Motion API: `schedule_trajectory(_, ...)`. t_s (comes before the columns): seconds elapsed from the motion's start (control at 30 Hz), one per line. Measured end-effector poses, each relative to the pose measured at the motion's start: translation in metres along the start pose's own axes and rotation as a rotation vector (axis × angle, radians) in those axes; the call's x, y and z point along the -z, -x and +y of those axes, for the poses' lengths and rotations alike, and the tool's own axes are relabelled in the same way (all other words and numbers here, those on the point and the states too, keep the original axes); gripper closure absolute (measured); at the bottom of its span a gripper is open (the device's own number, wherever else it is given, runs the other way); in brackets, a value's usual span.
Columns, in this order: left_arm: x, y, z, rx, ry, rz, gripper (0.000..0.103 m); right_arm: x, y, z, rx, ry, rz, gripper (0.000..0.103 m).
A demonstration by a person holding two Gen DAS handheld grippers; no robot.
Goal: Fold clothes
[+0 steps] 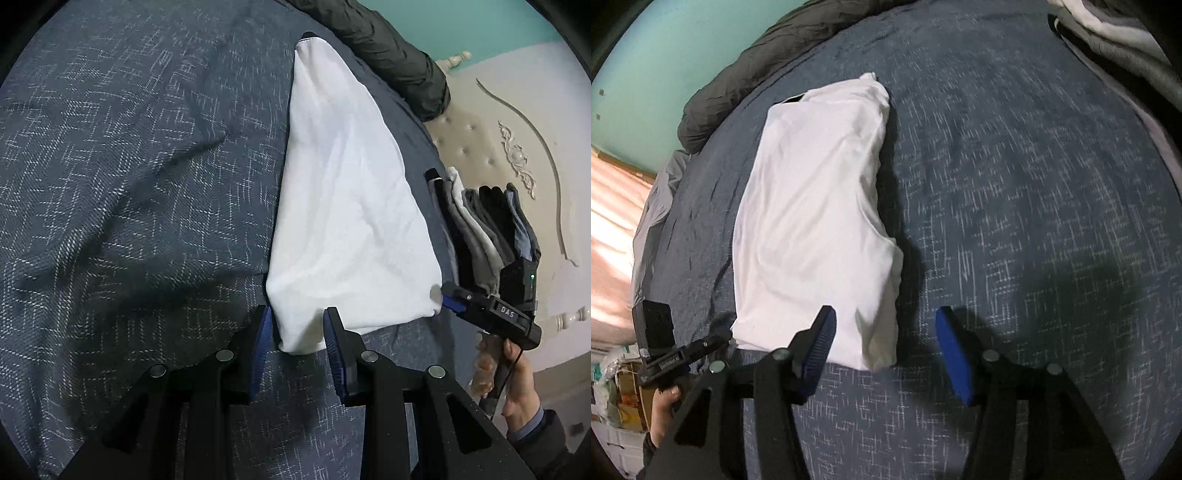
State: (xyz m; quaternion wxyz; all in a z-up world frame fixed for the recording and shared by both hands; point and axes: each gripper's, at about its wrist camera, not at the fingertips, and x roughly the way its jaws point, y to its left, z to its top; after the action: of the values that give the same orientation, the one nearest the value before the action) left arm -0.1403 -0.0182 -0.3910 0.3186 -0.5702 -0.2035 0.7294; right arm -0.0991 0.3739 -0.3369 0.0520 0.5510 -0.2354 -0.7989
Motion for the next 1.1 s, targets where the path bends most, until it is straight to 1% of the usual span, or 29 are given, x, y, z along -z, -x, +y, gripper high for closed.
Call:
schedule_trajectory(0.1,-0.001,0.0,0.003,0.003,0.008,-0.006,0.071,0.0,-0.008,0.002,0.005,0.006,0.027,0.046)
schedule_trajectory(0.33,-0.005,-0.013,0.01,0.022,0.026,0.005,0.071,0.0,-0.024,0.005,0.039,0.044,0.064,0.046)
schedule_trajectory(0.5,-0.01,-0.021,0.004,0.015,0.012,0.0,0.071,0.002,-0.029,0.009,0.063,0.089,0.077,0.046)
schedule_trajectory(0.57,-0.01,-0.023,0.0,-0.001,-0.005,-0.001,0.072,0.002,-0.03,0.009,0.057,0.08,0.079,0.046)
schedule_trajectory(0.7,-0.01,-0.022,0.002,0.011,0.013,-0.012,0.072,0.003,-0.031,0.01,0.053,0.075,0.083,0.047)
schedule_trajectory(0.77,-0.009,-0.023,-0.001,-0.008,0.01,-0.023,0.073,0.005,-0.032,0.011,0.039,0.074,0.088,0.048)
schedule_trajectory(0.83,-0.009,-0.024,-0.006,-0.028,-0.001,-0.029,0.073,0.008,-0.036,0.013,0.043,0.08,0.107,0.051)
schedule_trajectory(0.9,-0.008,-0.024,-0.007,-0.033,0.001,-0.036,0.073,0.008,-0.037,0.013,0.059,0.098,0.104,0.059)
schedule_trajectory(0.93,-0.007,-0.024,-0.006,-0.028,0.008,-0.04,0.073,0.007,-0.038,0.011,0.048,0.088,0.103,0.062)
schedule_trajectory(1.0,-0.006,-0.023,-0.005,-0.021,0.023,-0.047,0.075,0.006,-0.037,0.0,0.005,0.038,0.105,0.077)
schedule_trajectory(1.03,-0.005,-0.022,-0.004,-0.017,0.031,-0.051,0.078,0.006,-0.038,-0.003,-0.017,0.026,0.111,0.079)
schedule_trajectory(1.1,-0.004,-0.022,-0.005,-0.006,0.044,-0.05,0.079,0.009,-0.037,-0.003,-0.019,0.042,0.113,0.085)
